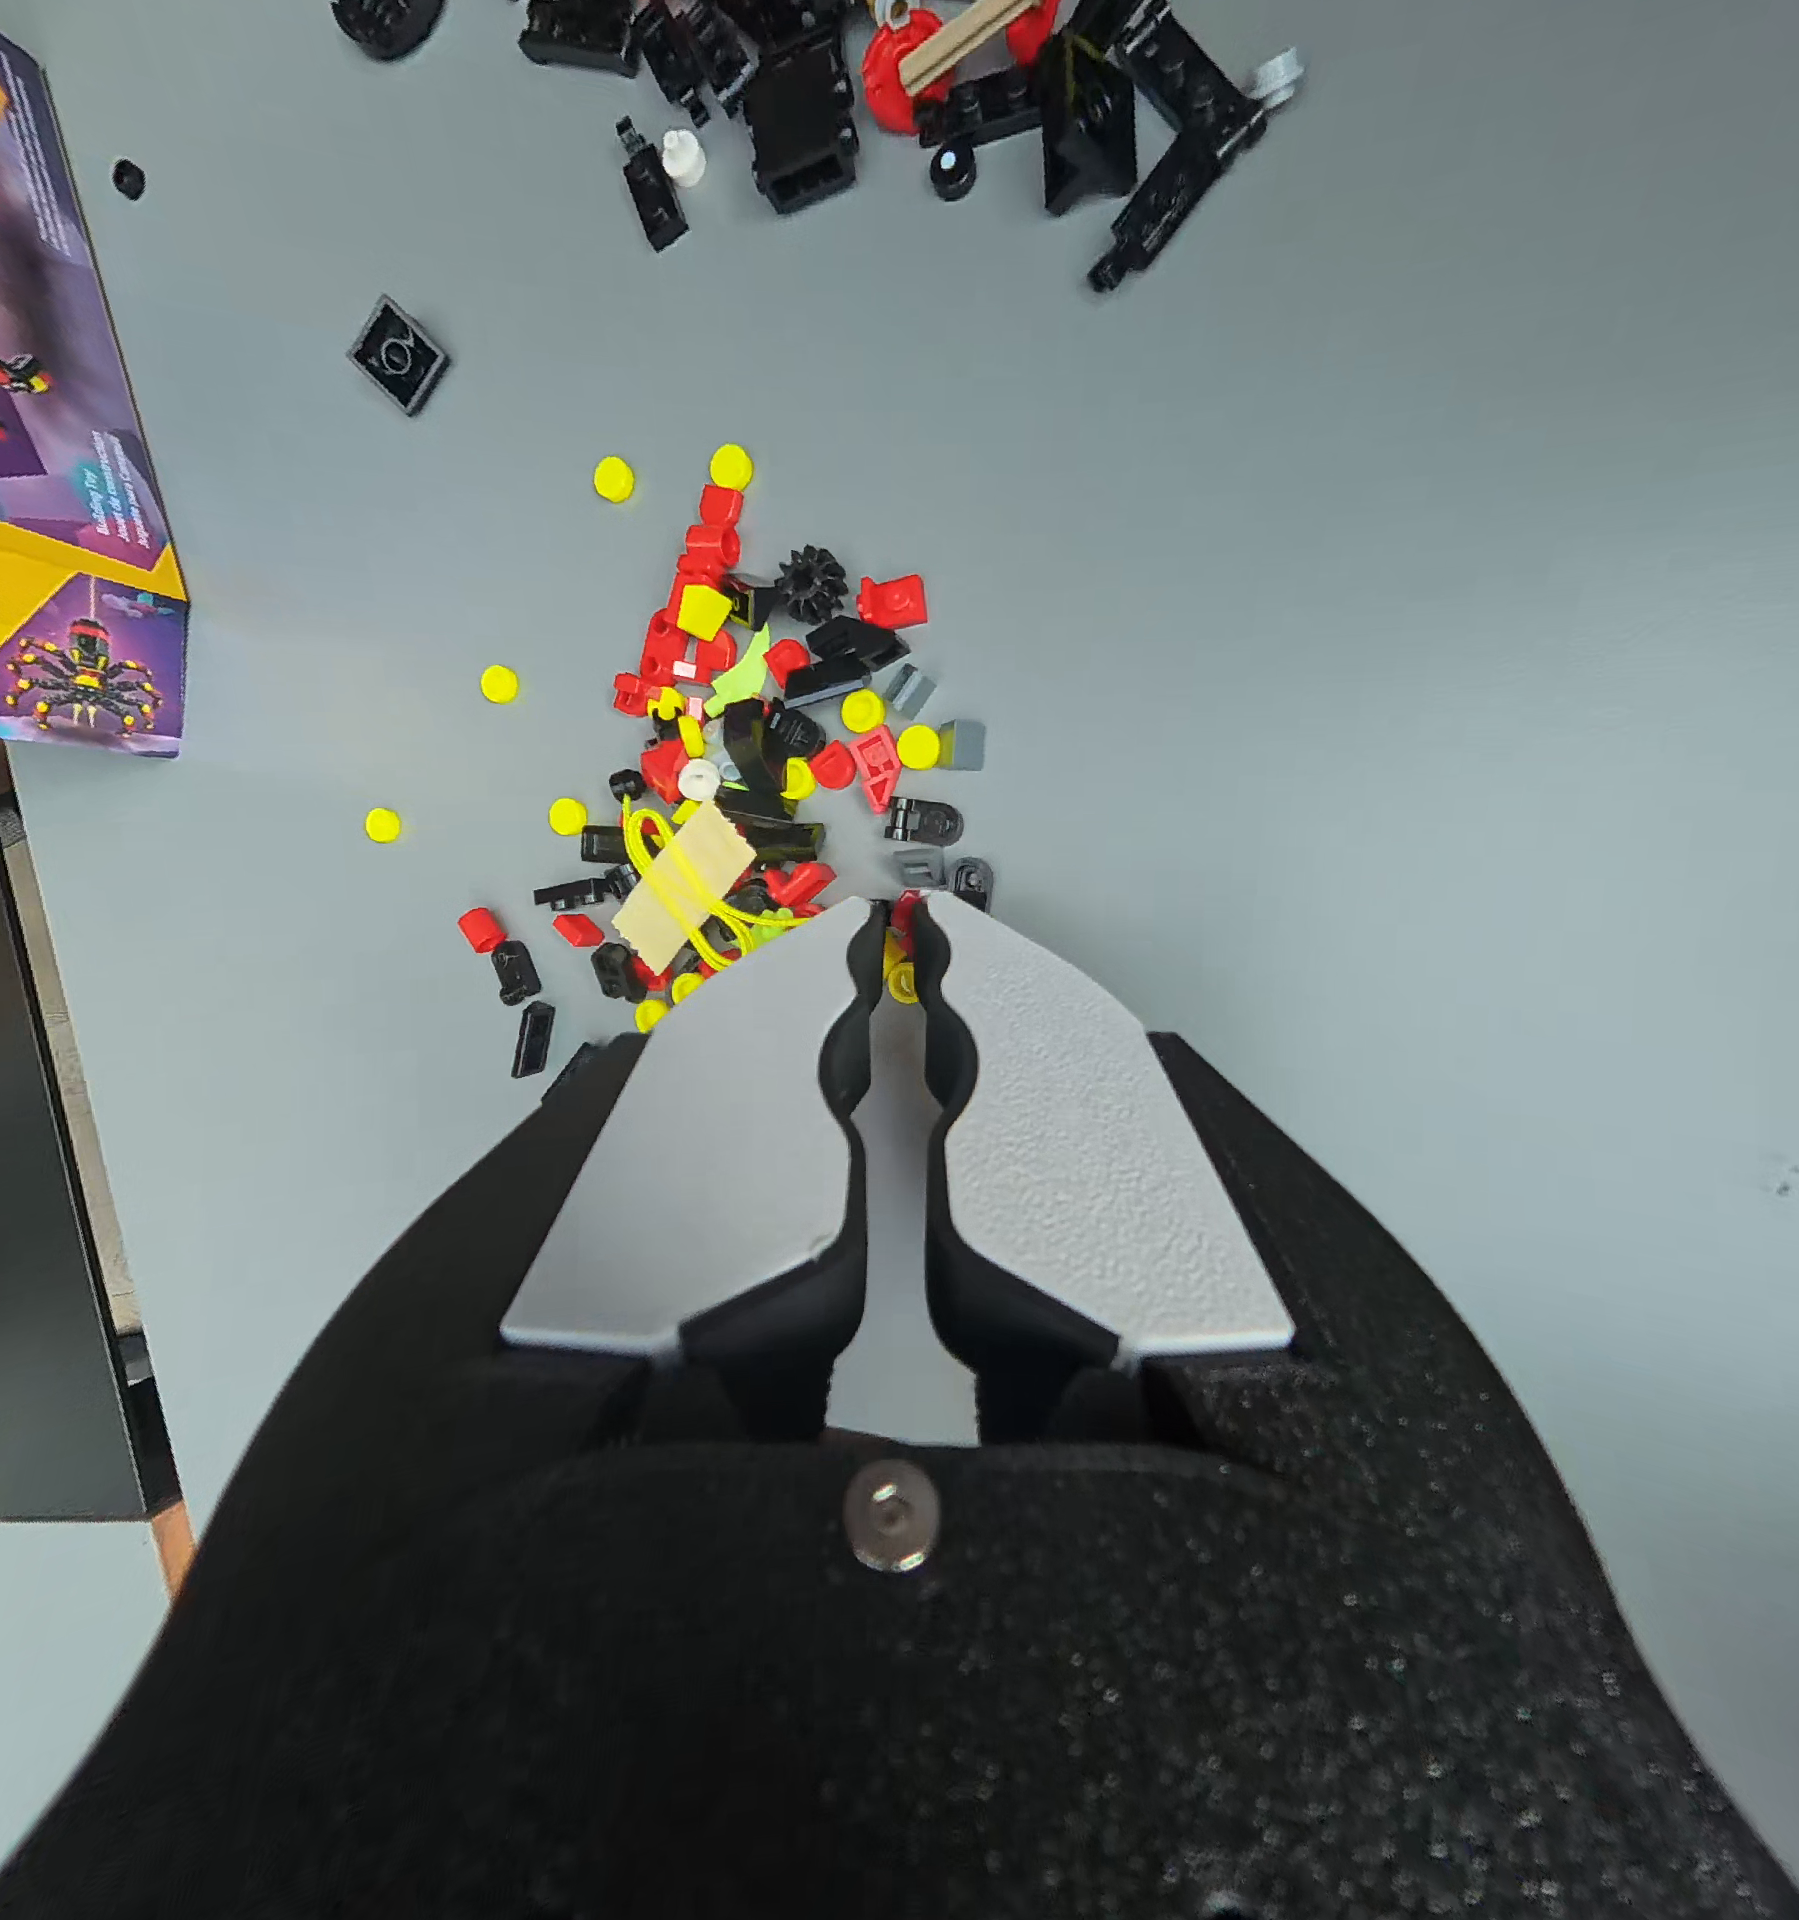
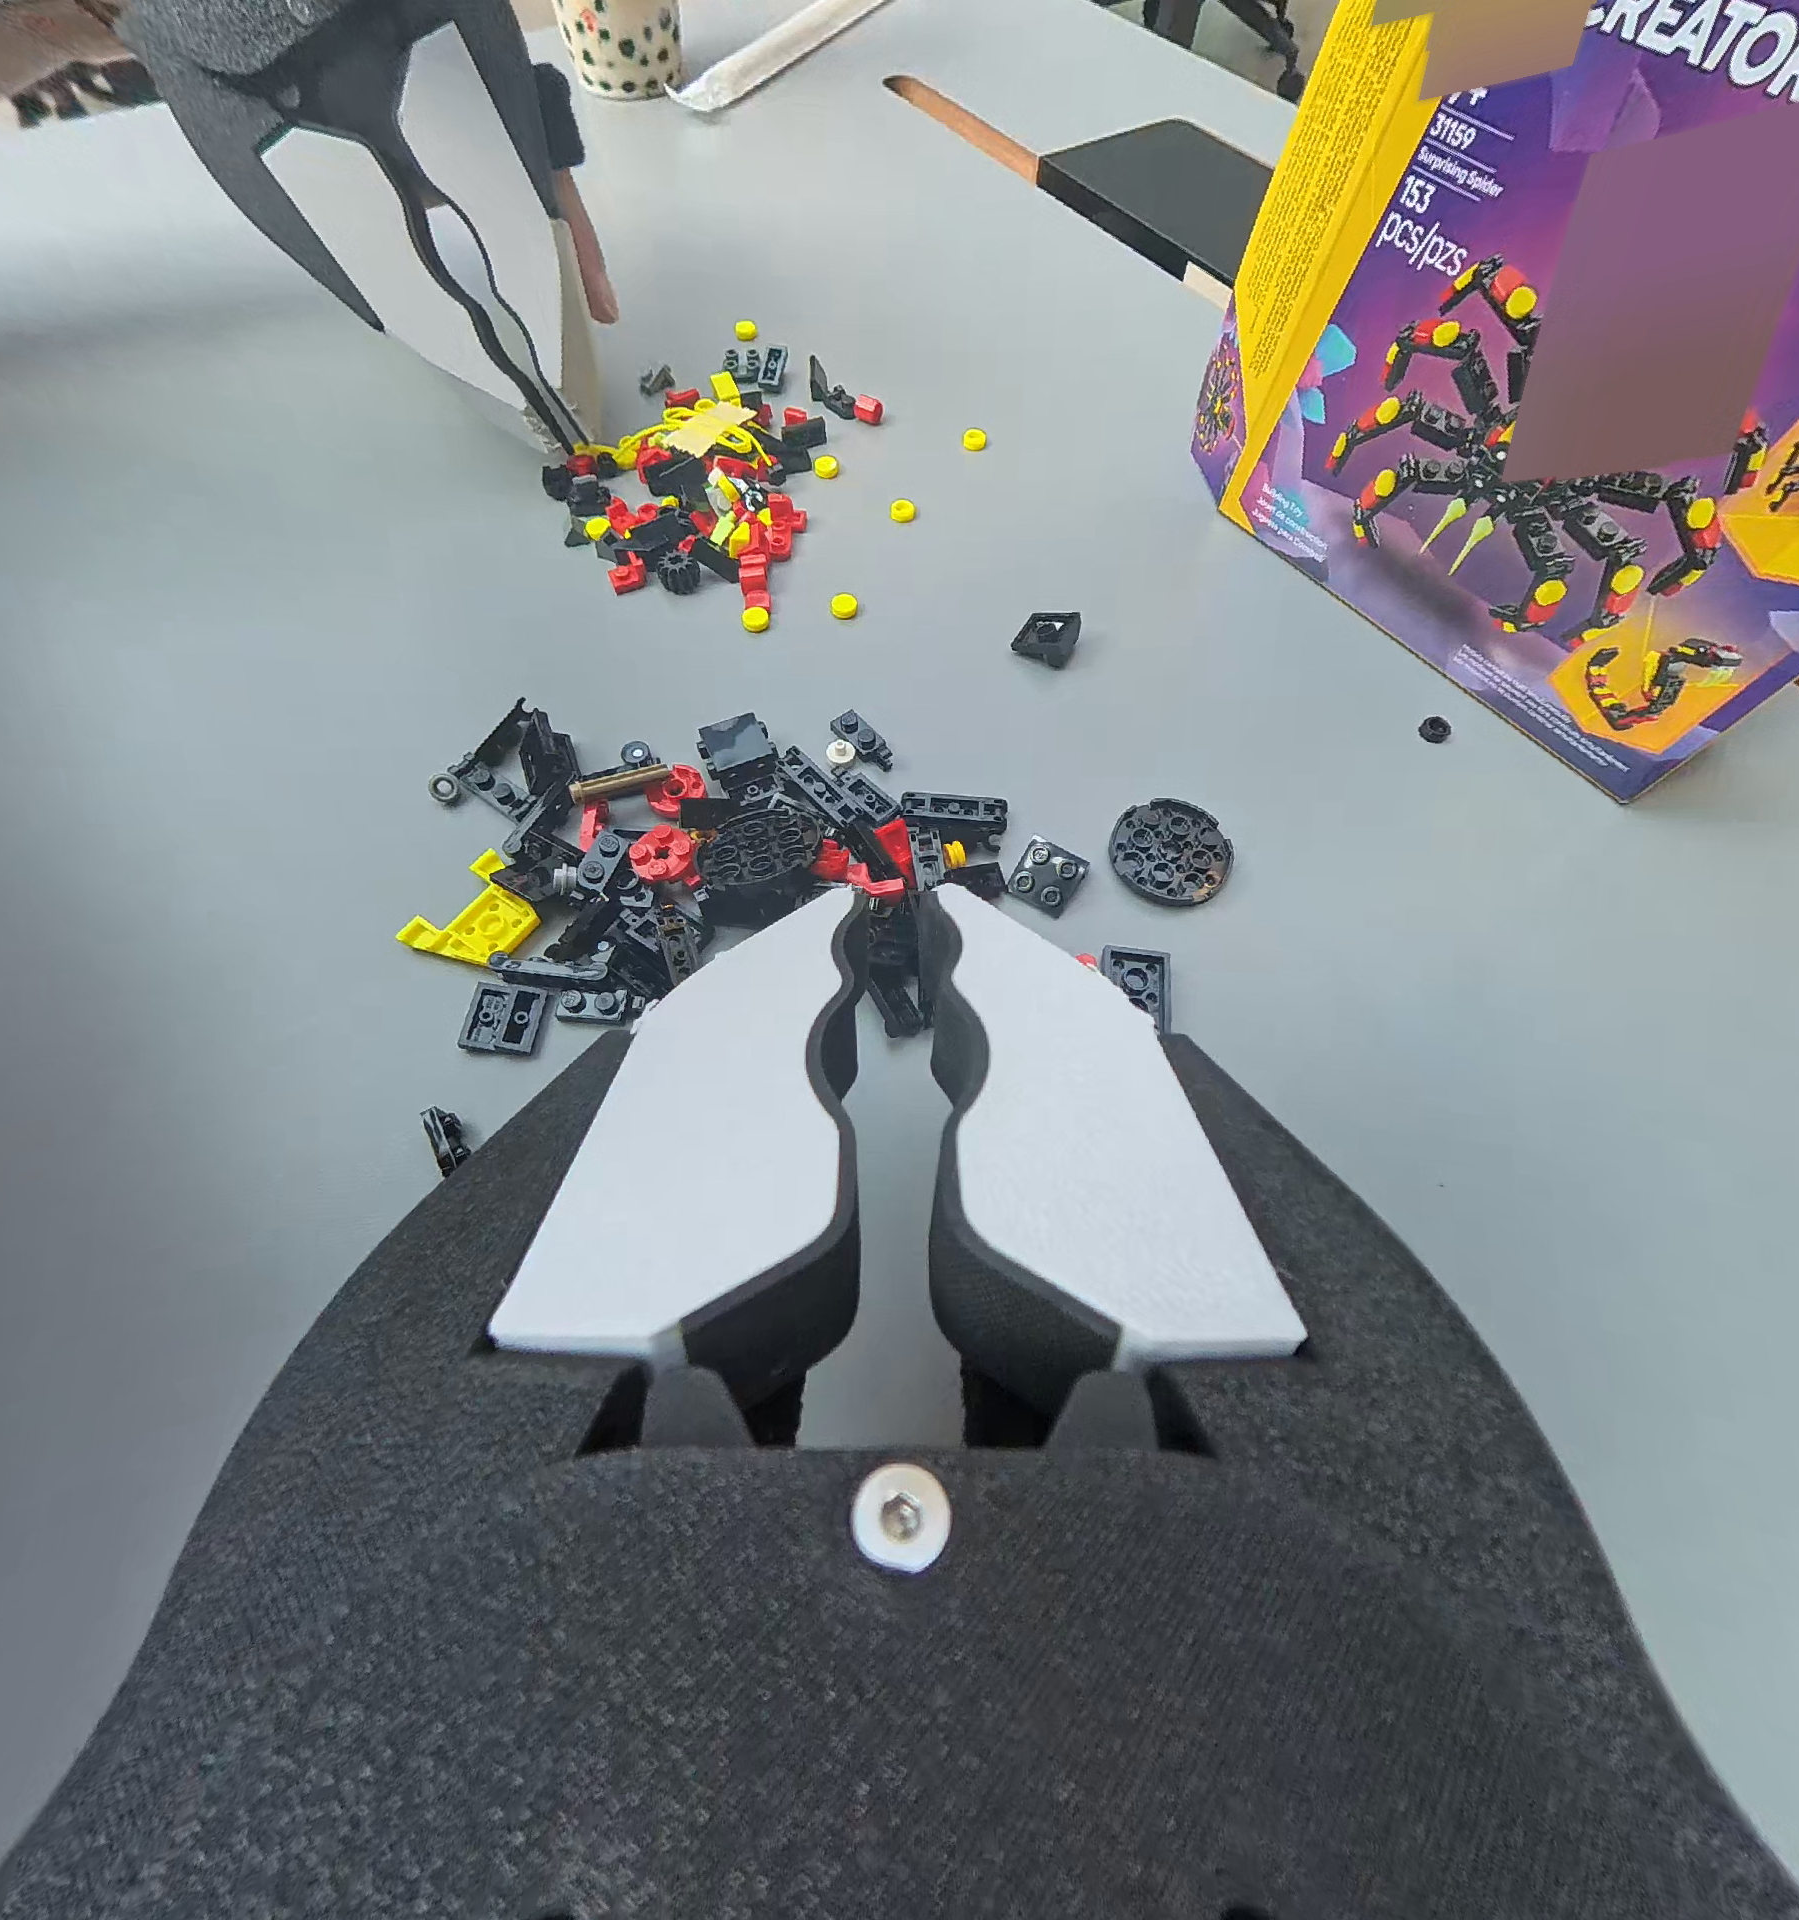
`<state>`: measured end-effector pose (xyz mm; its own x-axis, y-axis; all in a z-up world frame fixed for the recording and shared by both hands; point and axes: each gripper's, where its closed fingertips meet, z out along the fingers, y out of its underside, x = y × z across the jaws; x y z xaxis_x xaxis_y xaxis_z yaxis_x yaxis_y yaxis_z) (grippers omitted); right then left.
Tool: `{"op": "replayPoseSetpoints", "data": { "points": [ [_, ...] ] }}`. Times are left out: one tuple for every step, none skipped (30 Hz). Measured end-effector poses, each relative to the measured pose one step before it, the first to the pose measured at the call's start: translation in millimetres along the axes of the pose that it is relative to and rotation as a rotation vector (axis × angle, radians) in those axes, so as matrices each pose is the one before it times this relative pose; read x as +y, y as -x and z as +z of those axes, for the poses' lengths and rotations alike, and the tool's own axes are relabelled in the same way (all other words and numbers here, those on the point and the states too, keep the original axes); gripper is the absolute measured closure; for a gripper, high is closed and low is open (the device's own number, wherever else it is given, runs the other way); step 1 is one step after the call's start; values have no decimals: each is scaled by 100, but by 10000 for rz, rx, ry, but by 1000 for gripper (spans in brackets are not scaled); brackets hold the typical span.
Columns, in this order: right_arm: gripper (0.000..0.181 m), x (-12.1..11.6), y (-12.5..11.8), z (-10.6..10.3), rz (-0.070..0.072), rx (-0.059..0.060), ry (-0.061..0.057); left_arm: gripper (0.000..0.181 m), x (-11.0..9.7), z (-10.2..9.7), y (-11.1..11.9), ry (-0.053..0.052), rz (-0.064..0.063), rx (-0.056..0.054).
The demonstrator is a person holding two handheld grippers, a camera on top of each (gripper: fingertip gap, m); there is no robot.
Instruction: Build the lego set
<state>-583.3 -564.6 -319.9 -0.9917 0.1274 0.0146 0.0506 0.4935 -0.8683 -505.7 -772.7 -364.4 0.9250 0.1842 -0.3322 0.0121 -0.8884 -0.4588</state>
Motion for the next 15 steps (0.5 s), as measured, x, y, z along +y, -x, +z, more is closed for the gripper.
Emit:
{"op": "replayPoseSetpoints", "data": {
  "points": [
    [173,-25,-52,-79,17,10,-14,176,96,146,-23,122,109,137],
    [173,6,-36,-59,27,-10,-6,176,64,144,103,78,83,38],
    [173,-33,52,-49,43,-62,-29,177,-21,91,25,2,25,82],
    [173,-28,83,-38,51,-72,-28,177,-33,50,-97,-8,-16,159],
    [173,-10,17,-27,18,-22,-15,177,8,62,-37,20,-26,107],
    [173,21,-27,-25,-23,22,8,178,13,62,-27,-3,0,70],
    [173,33,-26,-19,-20,17,25,179,59,88,-87,5,-36,104],
    [173,8,23,-27,-3,-14,5,179,-29,34,-20,-49,-82,68],
    [173,-26,21,-33,3,-17,-11,181,7,-17,-10,-10,-85,72],
    [174,-37,19,-33,-11,0,-10,181,80,-37,-25,40,-65,91],
    [174,-26,-23,-28,-18,21,-8,181,25,-48,-67,-33,-88,94],
    [174,-11,17,-31,-12,2,7,181,-58,-78,-18,-117,-109,34],
    [174,-32,26,-29,-6,-9,-3,181,-89,-150,43,-128,-84,-46],
    [174,-43,-17,-40,1,17,-22,181,-84,-135,71,-87,-36,-84],
    [174,-35,-17,-21,9,8,-14,180,-18,-87,104,3,5,-115]
  ]
}}
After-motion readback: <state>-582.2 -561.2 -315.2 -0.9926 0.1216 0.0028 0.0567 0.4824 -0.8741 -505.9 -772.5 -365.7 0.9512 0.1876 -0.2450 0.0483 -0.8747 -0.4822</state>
